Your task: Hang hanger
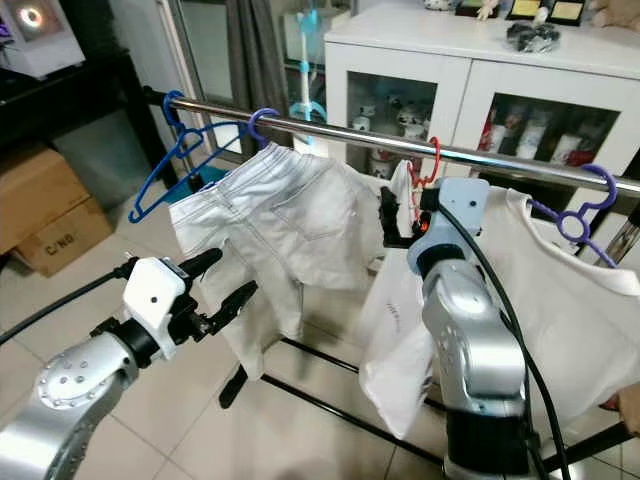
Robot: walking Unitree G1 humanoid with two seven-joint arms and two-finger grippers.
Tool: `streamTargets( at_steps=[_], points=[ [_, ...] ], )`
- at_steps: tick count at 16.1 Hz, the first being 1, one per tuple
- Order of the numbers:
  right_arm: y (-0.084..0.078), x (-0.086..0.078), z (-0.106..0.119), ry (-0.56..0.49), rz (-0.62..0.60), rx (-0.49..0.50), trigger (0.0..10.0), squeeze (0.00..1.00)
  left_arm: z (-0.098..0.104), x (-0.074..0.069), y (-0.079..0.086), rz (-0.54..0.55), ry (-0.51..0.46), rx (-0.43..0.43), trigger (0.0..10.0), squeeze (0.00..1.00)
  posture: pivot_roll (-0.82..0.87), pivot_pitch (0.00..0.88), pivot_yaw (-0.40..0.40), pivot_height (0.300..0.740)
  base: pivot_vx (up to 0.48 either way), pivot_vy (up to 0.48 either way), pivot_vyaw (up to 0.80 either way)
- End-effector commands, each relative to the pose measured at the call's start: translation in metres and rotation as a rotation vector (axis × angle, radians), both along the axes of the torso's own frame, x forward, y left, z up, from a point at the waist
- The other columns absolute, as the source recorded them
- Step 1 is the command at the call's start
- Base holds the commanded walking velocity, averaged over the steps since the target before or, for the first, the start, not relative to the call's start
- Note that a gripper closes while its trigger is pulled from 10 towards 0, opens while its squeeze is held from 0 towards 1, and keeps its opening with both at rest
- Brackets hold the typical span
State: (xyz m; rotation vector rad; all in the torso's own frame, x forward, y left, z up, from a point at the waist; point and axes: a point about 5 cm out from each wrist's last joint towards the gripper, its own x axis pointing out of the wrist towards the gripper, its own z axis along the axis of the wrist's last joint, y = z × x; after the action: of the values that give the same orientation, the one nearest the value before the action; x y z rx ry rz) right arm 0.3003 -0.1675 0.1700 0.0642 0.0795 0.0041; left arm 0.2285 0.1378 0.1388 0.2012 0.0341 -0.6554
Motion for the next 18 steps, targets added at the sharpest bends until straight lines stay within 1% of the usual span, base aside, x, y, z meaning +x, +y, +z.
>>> streamTargets(
  at_steps=[1,2,3,5,6,7,8,9,12,13,14,15,16,17,18],
  points=[
    [-0.002,0.007,-0.001,0.049,-0.029,-0.043,10.0,1.00,0.003,0.001,0.004,-0.019,0.010,0.006,10.0,0.00,-0.12,0.000,0.069,0.740,0.000,0.000,0.00],
    [-0.007,0.015,-0.004,0.088,-0.049,-0.062,10.0,1.00,0.001,-0.001,0.001,-0.059,0.033,0.010,10.0,0.00,-0.13,0.000,0.073,0.740,0.000,0.000,0.00],
    [-0.008,0.020,-0.005,0.106,-0.047,-0.069,10.0,1.00,-0.001,-0.003,-0.001,-0.092,0.050,0.014,10.0,0.00,-0.13,0.000,0.073,0.740,0.000,0.000,0.00],
    [-0.016,0.029,-0.004,0.141,-0.102,-0.105,10.0,1.00,-0.004,-0.008,-0.005,-0.164,0.101,-0.003,10.0,0.00,-0.12,0.000,0.070,0.740,0.000,0.000,0.00],
    [-0.020,0.032,-0.004,0.148,-0.129,-0.116,10.0,1.00,-0.004,-0.010,-0.006,-0.181,0.112,-0.006,10.0,0.00,-0.12,0.000,0.069,0.740,0.000,0.000,0.00],
    [-0.028,0.035,0.000,0.154,-0.164,-0.125,10.0,1.00,-0.004,-0.013,-0.006,-0.210,0.136,-0.010,10.0,0.00,-0.12,0.000,0.066,0.740,0.000,0.000,0.00],
    [-0.029,0.036,0.002,0.156,-0.167,-0.121,10.0,1.00,-0.004,-0.014,-0.005,-0.217,0.143,-0.009,10.0,0.00,-0.12,0.000,0.066,0.740,0.000,0.000,0.00],
    [-0.028,0.034,0.005,0.157,-0.146,-0.113,10.0,0.97,-0.004,-0.016,-0.003,-0.222,0.149,-0.005,10.0,0.00,-0.12,0.000,0.066,0.740,0.000,0.000,0.00],
    [-0.029,0.031,0.008,0.152,-0.139,-0.111,10.0,0.96,-0.005,-0.016,-0.003,-0.229,0.154,-0.002,10.0,0.00,-0.13,0.000,0.067,0.740,0.000,0.000,0.00],
    [-0.032,0.031,0.006,0.165,-0.143,-0.118,10.0,0.73,-0.005,-0.016,-0.003,-0.236,0.156,0.000,10.0,0.00,-0.13,0.000,0.070,0.740,0.000,0.000,0.00],
    [-0.035,0.031,0.003,0.188,-0.142,-0.127,10.0,0.13,-0.004,-0.015,-0.004,-0.242,0.160,0.000,10.0,0.00,-0.13,0.000,0.072,0.740,0.000,0.000,0.00],
    [-0.037,0.031,0.001,0.207,-0.139,-0.128,10.0,0.00,-0.004,-0.015,-0.004,-0.245,0.162,0.003,10.0,0.00,-0.13,0.000,0.072,0.740,0.000,0.000,0.00],
    [-0.038,0.030,-0.002,0.235,-0.125,-0.123,3.9,0.00,-0.004,-0.015,-0.003,-0.249,0.163,0.004,10.0,0.00,-0.13,0.000,0.076,0.740,0.000,0.000,0.00],
    [-0.038,0.030,-0.004,0.244,-0.121,-0.118,3.9,0.00,-0.004,-0.015,-0.003,-0.251,0.164,0.004,10.0,0.00,-0.13,0.000,0.076,0.740,0.000,0.000,0.00],
    [-0.038,0.029,-0.007,0.262,-0.104,-0.117,0.0,0.00,-0.003,-0.015,-0.003,-0.254,0.164,0.005,10.0,0.00,-0.13,0.000,0.076,0.740,0.000,0.000,0.00]
  ],
)
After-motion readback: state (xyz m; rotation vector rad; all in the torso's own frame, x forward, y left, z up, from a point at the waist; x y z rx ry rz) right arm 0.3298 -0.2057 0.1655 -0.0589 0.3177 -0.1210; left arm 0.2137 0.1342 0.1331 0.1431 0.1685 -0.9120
